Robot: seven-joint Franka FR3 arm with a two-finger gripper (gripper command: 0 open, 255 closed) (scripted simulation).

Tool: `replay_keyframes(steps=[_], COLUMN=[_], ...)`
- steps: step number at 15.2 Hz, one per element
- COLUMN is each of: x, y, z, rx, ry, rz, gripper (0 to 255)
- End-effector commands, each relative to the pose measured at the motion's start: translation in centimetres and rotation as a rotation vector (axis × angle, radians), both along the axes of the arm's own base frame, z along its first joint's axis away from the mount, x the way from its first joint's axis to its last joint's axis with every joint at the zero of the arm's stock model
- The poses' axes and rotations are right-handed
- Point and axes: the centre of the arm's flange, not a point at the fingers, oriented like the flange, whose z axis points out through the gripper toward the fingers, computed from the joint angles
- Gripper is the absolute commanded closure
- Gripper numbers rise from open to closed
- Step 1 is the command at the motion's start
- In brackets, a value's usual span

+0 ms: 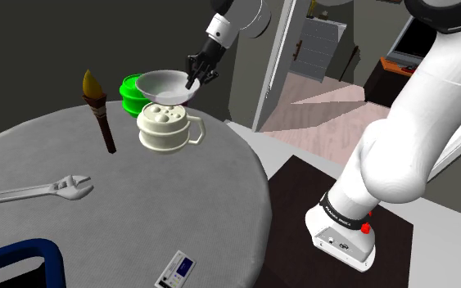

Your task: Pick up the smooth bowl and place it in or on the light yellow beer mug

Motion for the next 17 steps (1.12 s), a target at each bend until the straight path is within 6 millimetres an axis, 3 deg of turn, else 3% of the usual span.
replay_keyframes(steps=[1,6,14,15,17], x=[-0.1,-0.1,-0.1,-0.1,-0.1], y=[-0.1,-0.1,-0.1,-0.1,-0.1], z=[-1.1,-3.8,-3.8,-3.8,-3.8], rx=[0.000,0.000,0.000,0.000,0.000], ry=[-0.001,-0.001,-0.001,-0.001,-0.001], rz=[0.000,0.000,0.000,0.000,0.000], gripper=[255,255,255,0,0])
